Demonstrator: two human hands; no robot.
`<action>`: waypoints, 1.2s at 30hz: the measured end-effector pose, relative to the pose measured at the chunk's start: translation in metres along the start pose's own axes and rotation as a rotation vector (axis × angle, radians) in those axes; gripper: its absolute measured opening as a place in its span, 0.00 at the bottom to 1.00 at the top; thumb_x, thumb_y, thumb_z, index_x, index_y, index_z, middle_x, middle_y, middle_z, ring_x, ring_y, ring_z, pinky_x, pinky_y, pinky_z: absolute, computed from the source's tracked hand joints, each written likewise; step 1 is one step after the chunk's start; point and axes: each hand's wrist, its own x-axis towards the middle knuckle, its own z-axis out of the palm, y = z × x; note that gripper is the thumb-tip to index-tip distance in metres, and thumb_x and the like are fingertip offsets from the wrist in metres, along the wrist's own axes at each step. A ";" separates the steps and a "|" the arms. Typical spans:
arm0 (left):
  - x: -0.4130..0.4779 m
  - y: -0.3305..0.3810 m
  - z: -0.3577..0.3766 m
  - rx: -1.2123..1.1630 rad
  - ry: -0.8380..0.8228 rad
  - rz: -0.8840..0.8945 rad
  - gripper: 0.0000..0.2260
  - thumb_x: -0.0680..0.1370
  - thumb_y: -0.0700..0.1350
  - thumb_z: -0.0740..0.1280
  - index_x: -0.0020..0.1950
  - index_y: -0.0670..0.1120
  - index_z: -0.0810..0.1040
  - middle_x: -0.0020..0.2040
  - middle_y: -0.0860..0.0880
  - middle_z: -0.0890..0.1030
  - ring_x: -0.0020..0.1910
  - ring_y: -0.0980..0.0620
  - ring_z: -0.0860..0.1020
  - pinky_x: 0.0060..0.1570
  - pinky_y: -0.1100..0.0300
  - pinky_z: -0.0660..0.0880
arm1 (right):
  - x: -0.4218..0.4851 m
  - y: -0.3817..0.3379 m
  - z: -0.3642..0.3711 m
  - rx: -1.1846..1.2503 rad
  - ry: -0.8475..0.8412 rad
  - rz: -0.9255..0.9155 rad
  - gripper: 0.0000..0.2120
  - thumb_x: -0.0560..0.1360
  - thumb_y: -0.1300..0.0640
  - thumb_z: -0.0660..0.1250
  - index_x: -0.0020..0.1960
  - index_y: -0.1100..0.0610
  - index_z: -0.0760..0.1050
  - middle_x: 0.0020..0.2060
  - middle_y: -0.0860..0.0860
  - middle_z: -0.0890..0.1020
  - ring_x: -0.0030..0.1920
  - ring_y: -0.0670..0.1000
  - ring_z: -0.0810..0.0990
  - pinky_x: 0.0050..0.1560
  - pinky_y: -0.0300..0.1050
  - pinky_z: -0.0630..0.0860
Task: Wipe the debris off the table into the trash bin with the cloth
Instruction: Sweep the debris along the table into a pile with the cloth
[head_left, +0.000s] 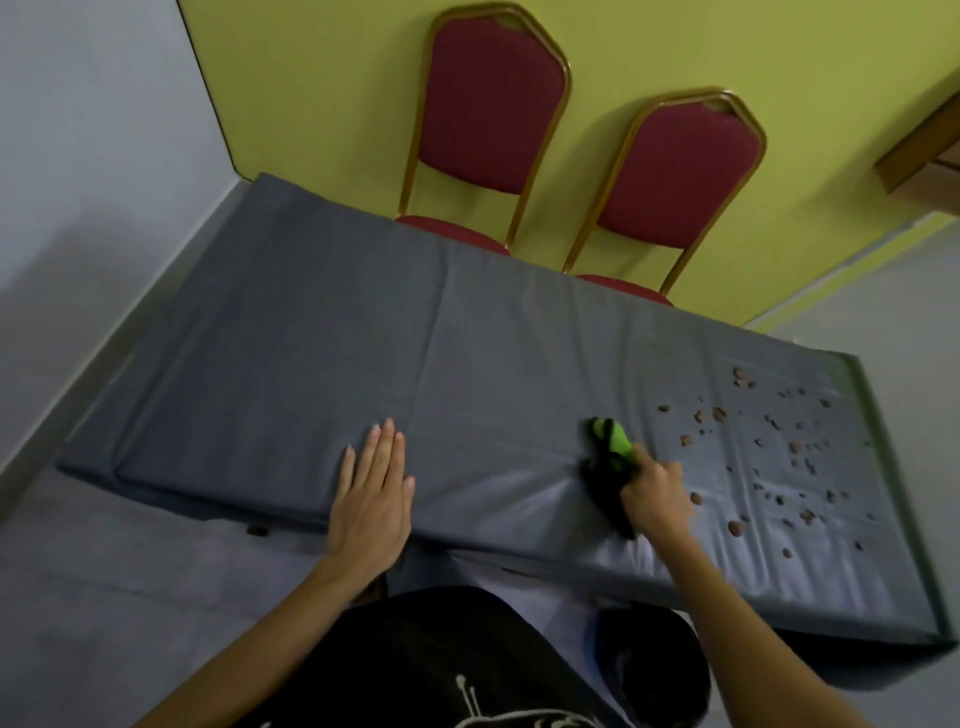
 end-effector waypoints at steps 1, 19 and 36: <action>0.000 0.000 0.001 -0.002 0.000 -0.001 0.26 0.81 0.49 0.50 0.76 0.37 0.63 0.78 0.41 0.61 0.78 0.44 0.59 0.74 0.42 0.58 | 0.002 0.007 -0.004 0.027 0.018 0.029 0.24 0.77 0.59 0.58 0.72 0.45 0.68 0.51 0.58 0.71 0.41 0.62 0.75 0.43 0.50 0.74; 0.000 -0.005 -0.001 -0.007 -0.047 0.003 0.27 0.82 0.51 0.50 0.77 0.38 0.61 0.79 0.42 0.60 0.79 0.45 0.57 0.75 0.43 0.56 | -0.078 -0.101 0.047 -0.059 0.020 -0.314 0.28 0.75 0.58 0.59 0.74 0.45 0.62 0.54 0.58 0.70 0.39 0.65 0.80 0.36 0.56 0.75; 0.004 0.133 0.024 -0.015 -0.158 0.212 0.30 0.77 0.50 0.54 0.76 0.37 0.62 0.80 0.41 0.56 0.79 0.42 0.56 0.74 0.40 0.54 | -0.063 -0.048 0.029 0.057 -0.125 -0.431 0.26 0.77 0.52 0.59 0.73 0.37 0.61 0.58 0.54 0.70 0.47 0.61 0.80 0.45 0.53 0.77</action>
